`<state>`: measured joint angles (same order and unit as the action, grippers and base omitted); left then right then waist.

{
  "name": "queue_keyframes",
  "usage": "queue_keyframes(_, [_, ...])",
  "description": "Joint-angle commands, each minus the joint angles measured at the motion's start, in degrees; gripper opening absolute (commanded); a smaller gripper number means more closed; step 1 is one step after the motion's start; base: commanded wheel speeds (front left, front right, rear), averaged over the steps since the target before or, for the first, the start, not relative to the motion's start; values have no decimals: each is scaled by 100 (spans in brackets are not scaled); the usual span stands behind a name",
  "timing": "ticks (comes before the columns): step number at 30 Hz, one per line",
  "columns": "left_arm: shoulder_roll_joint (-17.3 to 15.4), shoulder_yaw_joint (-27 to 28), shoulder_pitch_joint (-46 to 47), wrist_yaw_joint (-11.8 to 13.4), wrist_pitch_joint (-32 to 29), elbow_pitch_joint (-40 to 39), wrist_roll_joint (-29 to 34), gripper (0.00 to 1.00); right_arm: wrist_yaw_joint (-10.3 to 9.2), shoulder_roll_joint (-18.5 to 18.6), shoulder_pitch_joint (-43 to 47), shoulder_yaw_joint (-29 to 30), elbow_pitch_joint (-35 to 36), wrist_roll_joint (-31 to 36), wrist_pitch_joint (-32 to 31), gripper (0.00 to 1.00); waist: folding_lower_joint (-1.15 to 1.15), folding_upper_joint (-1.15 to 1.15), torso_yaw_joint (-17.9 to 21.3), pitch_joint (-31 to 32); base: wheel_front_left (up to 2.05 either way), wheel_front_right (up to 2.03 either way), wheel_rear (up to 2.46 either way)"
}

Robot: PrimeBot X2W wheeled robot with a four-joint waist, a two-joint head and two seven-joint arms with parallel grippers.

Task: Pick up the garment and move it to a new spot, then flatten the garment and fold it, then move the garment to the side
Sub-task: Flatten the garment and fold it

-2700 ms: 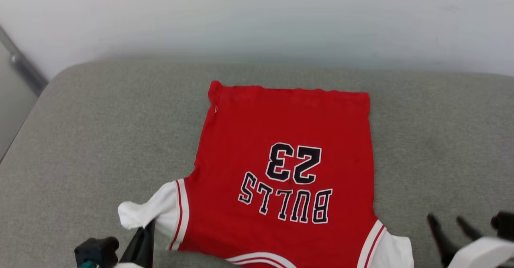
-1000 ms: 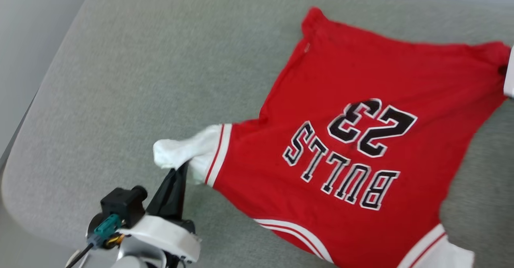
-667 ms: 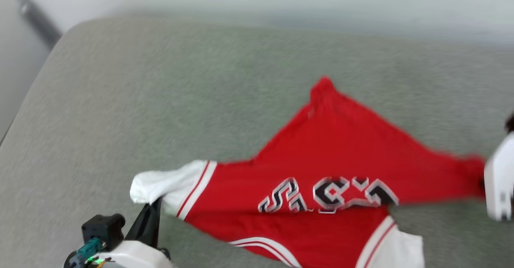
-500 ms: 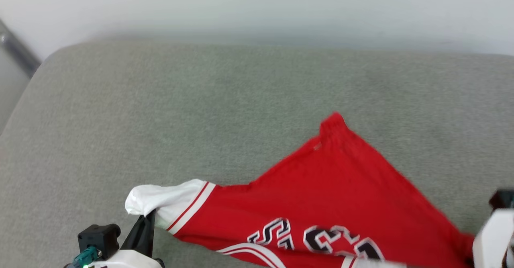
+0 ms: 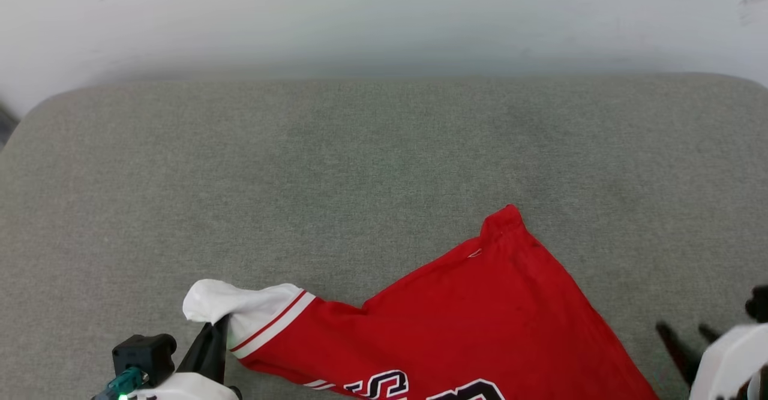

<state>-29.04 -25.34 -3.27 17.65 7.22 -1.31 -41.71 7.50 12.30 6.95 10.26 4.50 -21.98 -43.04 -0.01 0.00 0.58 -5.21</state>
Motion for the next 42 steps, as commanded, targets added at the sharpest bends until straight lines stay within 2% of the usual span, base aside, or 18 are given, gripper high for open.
queue_keyframes(1, [-40, 7, 77, -16, 1, -22, 18, 0, -2, -46, -204, -3, -72, -2, 418, 100, 1, 0, -28, -42, 0, 0, 0])
queue_keyframes(5, [-33, -18, 175, -38, 11, -60, 61, 0, -2, -87, -901, -111, -349, -74, 1779, 100, 1, 0, -116, -159, 0, 0, 0])
queue_keyframes(9, [31, -49, 345, -93, 34, -45, 54, 0, -2, -96, -1506, -333, -835, -185, 2154, 100, 1, 0, -276, -299, 0, 0, 0])
queue_keyframes(13, [91, -137, 567, -193, 29, -1, 117, 0, -2, 140, -2159, -849, -1301, -293, 1564, 100, 1, 0, -464, -483, 0, 0, 0])
queue_keyframes(20, [248, -316, 1007, -391, 49, 97, 214, 0, -2, 403, -3325, -1711, -1946, -385, -209, 100, 1, 0, -792, -850, 0, 0, 0])
queue_keyframes(26, [426, -447, 1331, -550, 141, 306, 262, 0, -2, 440, -4016, -2222, -2667, -395, -876, 100, 1, 0, -997, -1096, 0, 0, 0])
queue_keyframes(30, [544, -513, 1445, -637, 191, 460, 262, 0, -2, 391, -4098, -2473, -3334, -506, -1303, 100, 1, 0, -1075, -1122, 0, 0, 0])
queue_keyframes(31, [556, -520, 1453, -646, 210, 500, 252, 0, -2, 392, -4109, -2532, -3445, -535, -1361, 67, 1, 0, -1086, -1117, 0, 0, 0])
queue_keyframes(32, [568, -520, 1459, -649, 218, 532, 236, 0, -1, 384, -4126, -2588, -3545, -569, -1407, 11, 1, 0, -1092, -1108, 0, 0, 0])
queue_keyframes(33, [580, -528, 1458, -656, 224, 564, 224, 0, -1, 368, -4128, -2641, -3651, -601, -1455, 0, 1, 0, -1091, -1083, 0, 0, 0])
queue_keyframes(38, [590, -530, 1444, -692, 258, 689, 182, 0, -1, 394, -4346, -2836, -3831, -768, -1250, 0, 1, 0, -1036, -935, 0, 0, 0])
queue_keyframes(42, [435, -434, 1540, -693, 260, 726, 203, 0, -2, 477, -4671, -3057, -3701, -761, -664, 0, 1, 0, -874, -710, 0, 0, 0])
